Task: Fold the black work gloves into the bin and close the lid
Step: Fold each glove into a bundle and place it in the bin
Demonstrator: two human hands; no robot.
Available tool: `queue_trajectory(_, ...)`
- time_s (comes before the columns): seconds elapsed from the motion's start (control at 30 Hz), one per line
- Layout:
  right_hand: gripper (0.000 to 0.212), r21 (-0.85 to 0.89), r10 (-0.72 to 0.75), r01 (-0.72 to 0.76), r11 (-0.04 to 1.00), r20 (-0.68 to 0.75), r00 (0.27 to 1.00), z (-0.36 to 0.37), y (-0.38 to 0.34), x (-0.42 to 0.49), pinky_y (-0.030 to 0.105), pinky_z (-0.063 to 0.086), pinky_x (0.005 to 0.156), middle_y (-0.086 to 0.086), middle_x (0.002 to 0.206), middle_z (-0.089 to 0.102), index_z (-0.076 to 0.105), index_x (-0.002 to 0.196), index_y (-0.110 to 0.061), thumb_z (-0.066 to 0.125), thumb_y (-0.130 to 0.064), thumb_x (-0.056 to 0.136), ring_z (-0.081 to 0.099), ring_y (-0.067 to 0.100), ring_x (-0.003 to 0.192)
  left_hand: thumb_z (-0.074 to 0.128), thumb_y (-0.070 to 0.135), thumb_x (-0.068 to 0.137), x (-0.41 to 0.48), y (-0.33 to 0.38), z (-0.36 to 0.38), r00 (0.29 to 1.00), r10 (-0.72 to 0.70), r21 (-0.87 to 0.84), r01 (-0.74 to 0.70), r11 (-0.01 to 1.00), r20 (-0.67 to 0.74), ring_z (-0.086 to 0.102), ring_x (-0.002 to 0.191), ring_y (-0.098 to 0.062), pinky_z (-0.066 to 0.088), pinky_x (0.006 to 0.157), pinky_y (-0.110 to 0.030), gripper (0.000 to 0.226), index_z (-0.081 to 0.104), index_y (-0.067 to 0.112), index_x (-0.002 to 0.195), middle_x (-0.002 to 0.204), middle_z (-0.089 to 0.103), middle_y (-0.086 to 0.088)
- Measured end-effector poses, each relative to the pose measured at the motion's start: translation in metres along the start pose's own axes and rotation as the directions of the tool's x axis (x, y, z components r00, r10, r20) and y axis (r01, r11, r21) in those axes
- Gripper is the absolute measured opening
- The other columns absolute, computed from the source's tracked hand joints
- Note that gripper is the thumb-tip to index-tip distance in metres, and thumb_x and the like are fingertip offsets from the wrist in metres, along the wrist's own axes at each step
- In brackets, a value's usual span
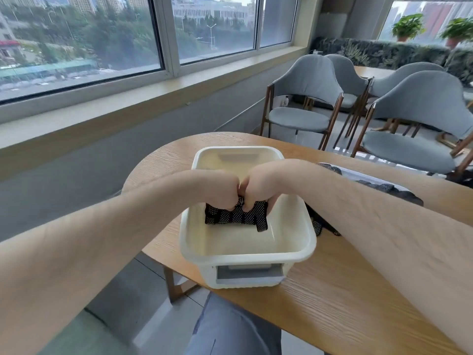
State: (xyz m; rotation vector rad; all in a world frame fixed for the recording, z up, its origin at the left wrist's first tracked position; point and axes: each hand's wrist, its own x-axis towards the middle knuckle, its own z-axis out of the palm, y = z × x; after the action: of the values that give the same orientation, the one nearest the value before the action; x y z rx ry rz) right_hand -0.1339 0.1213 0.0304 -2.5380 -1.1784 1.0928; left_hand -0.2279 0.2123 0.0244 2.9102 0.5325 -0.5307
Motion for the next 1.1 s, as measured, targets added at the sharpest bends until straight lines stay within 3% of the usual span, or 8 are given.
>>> queue_trajectory(0.1, 0.043, -0.054, 0.064, -0.06, 0.997, 0.088, 0.994, 0.013, -0.001, 0.023, 0.035, 0.065, 0.075, 0.019, 0.134, 0.06, 0.059, 0.13, 0.002, 0.074, -0.009, 0.092, 0.069, 0.035, 0.11, 0.065, 0.027, 0.094, 0.023, -0.005, 0.019, 0.993, 0.003, 0.08, -0.013, 0.997, 0.119, 0.064, 0.104, -0.03, 0.053, 0.088, -0.037, 0.039, 0.061, 0.01, 0.129, 0.115, 0.067, -0.009)
queue_trajectory(0.27, 0.052, -0.051, 0.071, -0.065, 0.997, 0.134, 0.988, 0.03, 0.0, 0.038, 0.039, 0.059, 0.093, 0.019, 0.147, 0.045, 0.048, 0.14, 0.003, 0.071, -0.009, 0.095, 0.059, 0.035, 0.12, 0.071, 0.027, 0.093, 0.039, -0.012, 0.033, 0.977, -0.002, 0.048, -0.009, 0.999, 0.215, 0.053, 0.07, -0.018, 0.049, 0.074, -0.029, 0.027, 0.055, 0.013, 0.111, 0.081, 0.048, 0.002)
queue_trajectory(0.37, 0.055, -0.039, 0.062, -0.057, 0.998, 0.147, 0.987, 0.026, -0.002, 0.036, 0.031, 0.062, 0.07, 0.014, 0.147, 0.043, 0.048, 0.144, -0.005, 0.072, -0.012, 0.095, 0.052, 0.032, 0.124, 0.069, 0.028, 0.094, 0.038, -0.015, 0.029, 0.976, -0.035, 0.032, 0.028, 0.999, 0.217, 0.052, 0.069, -0.016, 0.046, 0.065, -0.027, 0.024, 0.053, 0.018, 0.109, 0.082, 0.048, 0.004)
queue_trajectory(0.5, 0.047, 0.059, 0.13, -0.136, 0.989, 0.093, 0.987, 0.018, -0.003, 0.03, 0.028, 0.056, 0.048, 0.01, 0.137, 0.042, 0.052, 0.143, -0.017, 0.065, -0.012, 0.098, 0.051, 0.027, 0.106, 0.068, 0.03, 0.094, 0.035, -0.018, 0.017, 0.984, -0.108, 0.032, 0.105, 0.994, 0.145, 0.059, 0.083, -0.023, 0.048, 0.073, -0.031, 0.026, 0.061, 0.01, 0.109, 0.082, 0.055, 0.0)
queue_trajectory(0.67, 0.025, 0.215, 0.08, -0.094, 0.972, 0.076, 0.994, 0.012, -0.005, 0.016, 0.047, 0.056, 0.1, 0.017, 0.118, 0.057, 0.06, 0.119, -0.001, 0.065, -0.001, 0.095, 0.057, 0.042, 0.129, 0.072, 0.025, 0.093, 0.028, -0.017, 0.004, 0.982, -0.159, -0.063, 0.166, 0.984, 0.102, 0.066, 0.098, -0.026, 0.053, 0.074, -0.031, 0.04, 0.062, 0.008, 0.127, 0.11, 0.064, -0.007)
queue_trajectory(0.8, 0.03, 0.312, 0.107, -0.138, 0.94, 0.115, 0.988, 0.018, -0.001, 0.016, 0.045, 0.058, 0.097, 0.013, 0.128, 0.042, 0.048, 0.12, -0.001, 0.066, 0.0, 0.095, 0.049, 0.037, 0.123, 0.071, 0.021, 0.093, 0.027, -0.014, 0.009, 0.974, -0.145, -0.093, 0.162, 0.982, 0.172, 0.067, 0.109, -0.029, 0.057, 0.079, -0.03, 0.04, 0.061, 0.006, 0.129, 0.116, 0.066, -0.009)
queue_trajectory(0.93, 0.025, 0.239, 0.098, -0.134, 0.962, 0.158, 0.983, 0.023, -0.003, 0.019, 0.046, 0.056, 0.1, 0.013, 0.128, 0.051, 0.052, 0.114, -0.002, 0.067, 0.001, 0.094, 0.054, 0.035, 0.119, 0.069, 0.014, 0.095, 0.029, -0.013, 0.02, 0.96, -0.126, -0.181, 0.174, 0.968, 0.249, 0.064, 0.103, -0.025, 0.055, 0.077, -0.029, 0.041, 0.058, 0.006, 0.133, 0.11, 0.061, -0.005)
queue_trajectory(1.1, 0.017, 0.148, 0.065, -0.092, 0.985, 0.179, 0.982, 0.026, -0.008, 0.023, 0.046, 0.055, 0.101, 0.011, 0.104, 0.059, 0.055, 0.093, -0.01, 0.067, 0.002, 0.093, 0.061, 0.028, 0.1, 0.066, 0.005, 0.096, 0.029, -0.015, 0.024, 0.944, -0.094, -0.227, 0.172, 0.959, 0.318, 0.06, 0.12, -0.031, 0.056, 0.088, -0.034, 0.044, 0.052, 0.005, 0.138, 0.118, 0.059, -0.009)
